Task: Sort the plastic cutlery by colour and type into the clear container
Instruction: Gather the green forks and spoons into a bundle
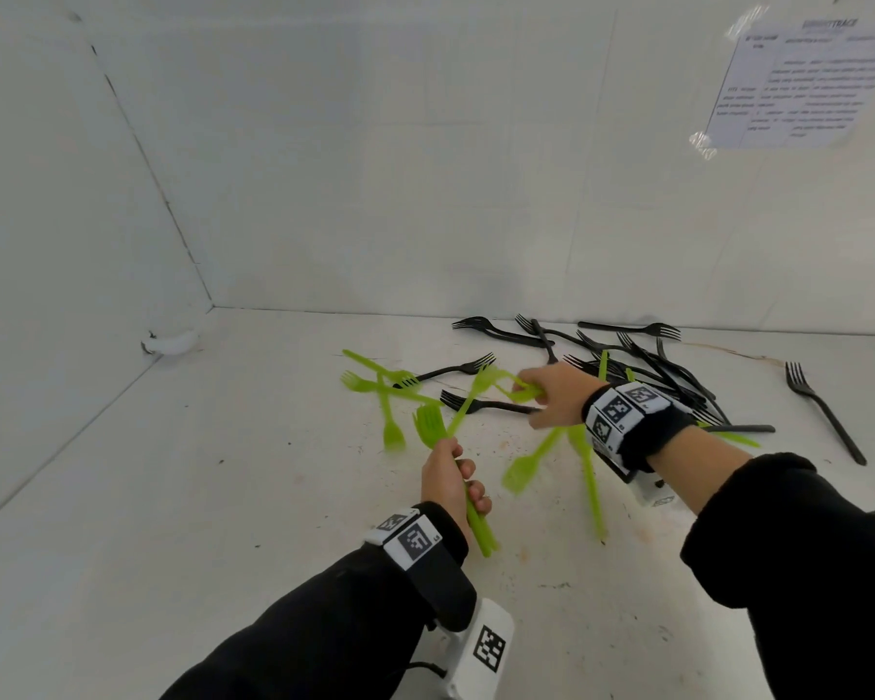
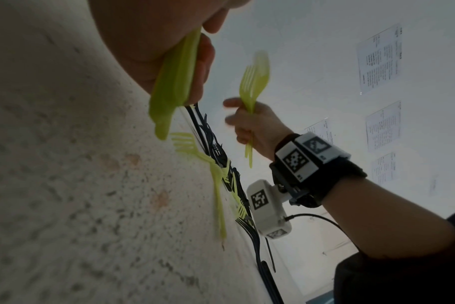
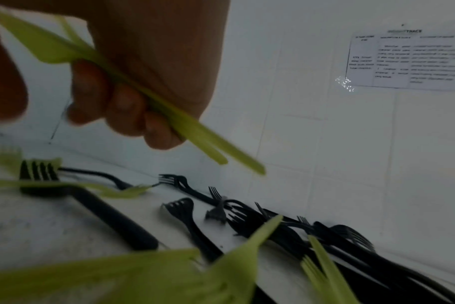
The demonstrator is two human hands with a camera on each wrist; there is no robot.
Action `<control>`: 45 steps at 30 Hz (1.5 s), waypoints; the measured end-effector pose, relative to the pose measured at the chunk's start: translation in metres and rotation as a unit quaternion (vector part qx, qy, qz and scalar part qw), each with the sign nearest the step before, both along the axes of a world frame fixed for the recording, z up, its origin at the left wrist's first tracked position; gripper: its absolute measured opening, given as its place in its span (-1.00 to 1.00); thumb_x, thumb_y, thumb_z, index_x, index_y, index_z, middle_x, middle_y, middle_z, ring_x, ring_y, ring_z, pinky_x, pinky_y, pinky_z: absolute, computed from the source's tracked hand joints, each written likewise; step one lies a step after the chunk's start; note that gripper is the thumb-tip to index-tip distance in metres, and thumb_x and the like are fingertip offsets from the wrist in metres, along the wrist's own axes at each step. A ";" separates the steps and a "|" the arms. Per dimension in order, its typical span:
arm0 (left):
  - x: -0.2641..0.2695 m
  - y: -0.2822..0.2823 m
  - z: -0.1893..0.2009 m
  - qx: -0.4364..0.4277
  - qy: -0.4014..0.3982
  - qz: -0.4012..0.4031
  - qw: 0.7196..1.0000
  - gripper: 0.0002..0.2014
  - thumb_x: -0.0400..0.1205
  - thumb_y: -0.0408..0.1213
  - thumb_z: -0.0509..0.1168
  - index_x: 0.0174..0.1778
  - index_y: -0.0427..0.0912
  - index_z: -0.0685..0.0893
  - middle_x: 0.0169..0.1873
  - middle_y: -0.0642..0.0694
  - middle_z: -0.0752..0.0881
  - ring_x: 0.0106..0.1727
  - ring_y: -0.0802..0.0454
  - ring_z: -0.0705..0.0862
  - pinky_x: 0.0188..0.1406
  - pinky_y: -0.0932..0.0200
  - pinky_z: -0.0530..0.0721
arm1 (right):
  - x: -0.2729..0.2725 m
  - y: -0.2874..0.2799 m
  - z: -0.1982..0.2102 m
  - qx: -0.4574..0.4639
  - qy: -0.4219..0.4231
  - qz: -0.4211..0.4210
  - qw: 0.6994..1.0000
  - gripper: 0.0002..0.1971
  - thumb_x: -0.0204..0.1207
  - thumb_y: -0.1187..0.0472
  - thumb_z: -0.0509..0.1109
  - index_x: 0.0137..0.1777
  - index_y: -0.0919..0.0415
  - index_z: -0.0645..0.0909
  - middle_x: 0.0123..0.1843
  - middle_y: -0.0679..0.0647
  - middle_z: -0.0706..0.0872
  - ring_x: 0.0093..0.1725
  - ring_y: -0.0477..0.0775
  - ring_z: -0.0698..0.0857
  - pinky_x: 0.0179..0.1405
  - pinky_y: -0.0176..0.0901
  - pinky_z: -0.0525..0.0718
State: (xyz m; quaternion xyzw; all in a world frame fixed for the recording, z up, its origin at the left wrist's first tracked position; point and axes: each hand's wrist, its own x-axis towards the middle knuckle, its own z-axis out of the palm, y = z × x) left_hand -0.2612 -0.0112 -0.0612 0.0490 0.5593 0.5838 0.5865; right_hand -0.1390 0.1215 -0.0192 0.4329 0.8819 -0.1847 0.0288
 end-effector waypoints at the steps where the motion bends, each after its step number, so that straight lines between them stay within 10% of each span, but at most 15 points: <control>1: 0.001 0.000 0.000 0.000 0.002 -0.002 1.000 -0.85 0.64 -0.24 0.05 -0.26 -0.08 0.31 -0.53 0.01 0.26 -0.72 0.12 0.19 -0.66 0.38 0.18 | 0.002 -0.002 -0.002 -0.008 -0.064 0.018 0.998 -0.61 0.43 0.24 0.43 0.27 0.18 0.57 -0.17 -0.01 0.62 -0.20 0.00 0.55 -0.20 -0.30 0.50; 9: 0.007 0.003 0.000 0.001 0.011 -0.024 1.000 -0.85 0.64 -0.25 0.04 -0.26 -0.08 0.33 -0.54 0.01 0.25 -0.73 0.12 0.19 -0.68 0.39 0.18 | -0.003 -0.007 -0.024 -0.019 -0.188 0.026 0.982 -0.50 0.53 0.04 0.40 0.39 0.28 0.52 0.37 0.22 0.56 0.37 0.22 0.53 0.32 -0.10 0.49; 15: 0.001 0.000 -0.001 -0.013 0.030 -0.029 0.999 -0.86 0.64 -0.22 0.06 -0.24 -0.08 0.37 -0.53 0.01 0.28 -0.70 0.12 0.21 -0.66 0.37 0.20 | -0.017 -0.004 -0.005 0.040 -0.004 -0.100 0.994 -0.64 0.69 0.00 0.09 0.30 0.26 0.42 0.12 0.23 0.71 0.17 0.26 0.65 0.18 0.02 0.55; 20: -0.003 0.000 0.000 -0.017 0.035 -0.025 0.999 -0.88 0.64 -0.23 0.06 -0.23 -0.09 0.37 -0.51 0.01 0.27 -0.69 0.12 0.20 -0.66 0.37 0.19 | -0.059 -0.003 -0.009 -0.043 0.122 -0.242 0.962 -0.58 0.63 0.03 0.22 0.27 0.40 0.44 0.23 0.30 0.62 0.24 0.30 0.61 0.09 -0.04 0.55; 26: -0.008 0.004 0.005 -0.019 0.054 -0.025 0.998 -0.91 0.63 -0.26 0.06 -0.20 -0.10 0.39 -0.49 -0.01 0.27 -0.62 0.09 0.19 -0.63 0.36 0.19 | -0.092 0.003 -0.027 -0.060 0.041 -0.231 0.970 -0.56 0.60 0.11 0.29 -0.46 0.22 0.24 -0.44 0.06 0.36 -0.25 0.13 0.50 -0.57 -0.29 0.26; 32: -0.011 0.009 0.006 -0.023 0.062 -0.024 0.997 -0.89 0.63 -0.27 0.05 -0.21 -0.10 0.41 -0.49 -0.01 0.28 -0.60 0.09 0.19 -0.63 0.36 0.19 | -0.098 0.009 -0.031 -0.019 0.001 -0.218 0.976 -0.62 0.56 0.25 0.29 -0.45 0.20 0.25 -0.27 0.11 0.51 -0.16 0.11 0.50 -0.31 -0.26 0.45; 35: -0.009 0.008 0.005 -0.028 0.064 -0.027 0.997 -0.88 0.64 -0.26 0.04 -0.20 -0.10 0.42 -0.48 -0.01 0.28 -0.59 0.09 0.19 -0.62 0.35 0.19 | -0.096 0.009 -0.026 -0.033 0.008 -0.236 0.971 -0.63 0.53 0.23 0.31 -0.45 0.20 0.27 -0.42 0.05 0.43 -0.36 0.07 0.50 -0.55 -0.29 0.33; 42: -0.008 0.002 0.005 -0.029 0.054 -0.021 0.998 -0.87 0.65 -0.26 0.04 -0.20 -0.11 0.41 -0.49 -0.01 0.28 -0.63 0.10 0.19 -0.64 0.35 0.19 | -0.101 0.020 -0.004 -0.157 0.206 -0.259 0.930 -0.74 0.56 0.27 0.10 -0.37 0.26 0.35 -0.26 0.20 0.56 -0.40 0.13 0.52 -0.43 -0.19 0.39; 45: -0.009 -0.001 0.005 -0.028 0.054 -0.023 0.998 -0.86 0.66 -0.25 0.03 -0.20 -0.12 0.41 -0.50 -0.01 0.28 -0.64 0.11 0.19 -0.64 0.36 0.18 | -0.121 0.016 0.002 -0.111 0.155 -0.150 0.970 -0.84 0.56 0.22 0.19 -0.17 0.28 0.51 -0.20 0.19 0.57 -0.18 0.23 0.63 -0.24 -0.18 0.46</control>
